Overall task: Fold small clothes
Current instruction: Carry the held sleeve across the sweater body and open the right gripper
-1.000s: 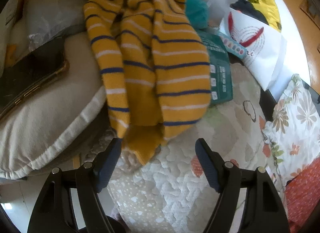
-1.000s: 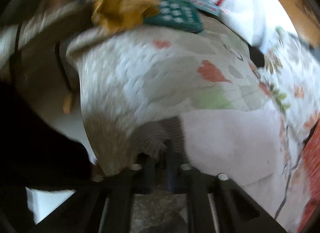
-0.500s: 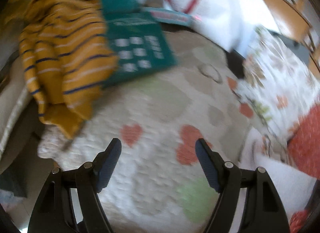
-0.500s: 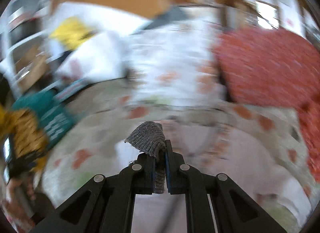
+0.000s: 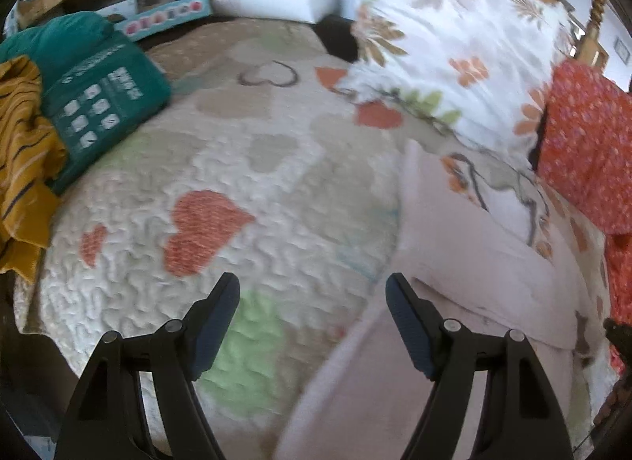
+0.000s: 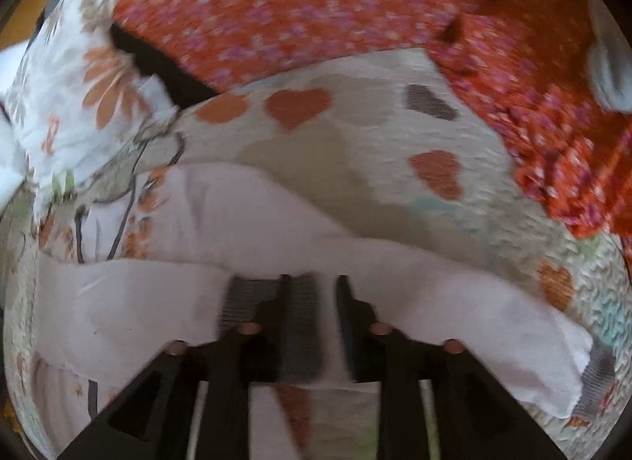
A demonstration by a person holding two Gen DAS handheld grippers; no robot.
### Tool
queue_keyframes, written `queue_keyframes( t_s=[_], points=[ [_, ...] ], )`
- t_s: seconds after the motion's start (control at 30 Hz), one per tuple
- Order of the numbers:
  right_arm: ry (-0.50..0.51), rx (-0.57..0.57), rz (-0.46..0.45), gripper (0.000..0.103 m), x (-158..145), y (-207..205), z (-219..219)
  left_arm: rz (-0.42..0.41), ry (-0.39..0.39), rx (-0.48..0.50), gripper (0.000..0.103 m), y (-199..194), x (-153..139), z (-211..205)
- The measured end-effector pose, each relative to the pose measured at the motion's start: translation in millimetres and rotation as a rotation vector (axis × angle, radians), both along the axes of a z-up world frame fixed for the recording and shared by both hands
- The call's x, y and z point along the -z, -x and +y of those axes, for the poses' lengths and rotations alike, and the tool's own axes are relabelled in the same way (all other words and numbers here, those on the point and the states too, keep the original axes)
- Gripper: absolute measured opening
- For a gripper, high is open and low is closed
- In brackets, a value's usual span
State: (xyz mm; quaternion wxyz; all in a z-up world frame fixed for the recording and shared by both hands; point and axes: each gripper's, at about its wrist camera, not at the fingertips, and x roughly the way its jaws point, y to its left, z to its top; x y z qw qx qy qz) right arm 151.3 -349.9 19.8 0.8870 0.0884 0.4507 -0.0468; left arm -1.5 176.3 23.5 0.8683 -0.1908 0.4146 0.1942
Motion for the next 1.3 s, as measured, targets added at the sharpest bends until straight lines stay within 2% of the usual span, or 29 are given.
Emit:
queue_keyframes(
  t_s=[0.07,0.2,0.3,0.4,0.5,0.57,0.63,0.7,0.77,0.8,0.83,0.93,1.07,1.17,1.23,1.3],
  points=[
    [-0.010,0.012,-0.020,0.038,-12,25,-28,0.003,0.009,0.017,0.075,-4,0,-7],
    [-0.066,0.053,-0.007,0.056,-34,74,-93,0.009,0.043,0.043,0.075,-10,0,-16],
    [-0.121,0.135,0.033,0.071,-40,112,-153,0.013,0.043,0.067,0.076,-12,0,-25],
    [-0.181,0.274,0.084,0.073,-29,146,-208,0.019,0.008,0.075,0.076,-11,2,-35],
    [-0.221,0.357,0.125,0.073,-2,167,-235,0.015,-0.019,0.078,0.076,-9,2,-42],
    [-0.213,0.379,0.163,0.073,18,169,-239,0.015,-0.030,0.077,0.076,-8,3,-45],
    [-0.139,0.371,0.164,0.074,28,164,-234,0.022,-0.029,0.076,0.076,-7,6,-46],
    [-0.069,0.312,0.145,0.074,21,155,-224,0.028,-0.021,0.073,0.076,-6,8,-46],
    [-0.088,0.252,0.130,0.063,21,148,-217,0.026,-0.020,0.069,0.076,-3,9,-45],
    [-0.100,0.237,0.147,0.030,25,145,-214,0.023,-0.025,0.067,0.076,-1,8,-44],
    [-0.092,0.234,0.170,0.007,29,141,-211,0.015,-0.032,0.059,0.076,2,6,-42],
    [-0.035,0.244,0.114,0.006,12,138,-204,-0.002,-0.027,0.027,0.076,10,3,-31],
    [-0.015,0.346,-0.013,0.006,-39,138,-215,-0.015,0.000,-0.010,0.076,19,0,-8],
    [0.050,0.395,-0.085,0.006,-79,123,-207,-0.029,0.025,-0.059,0.076,29,-3,14],
    [0.070,0.390,-0.120,0.006,-101,108,-190,-0.037,0.049,-0.095,0.076,36,-4,31],
    [0.045,0.329,-0.137,0.006,-116,91,-159,-0.044,0.063,-0.131,0.076,43,-5,46]
  ],
)
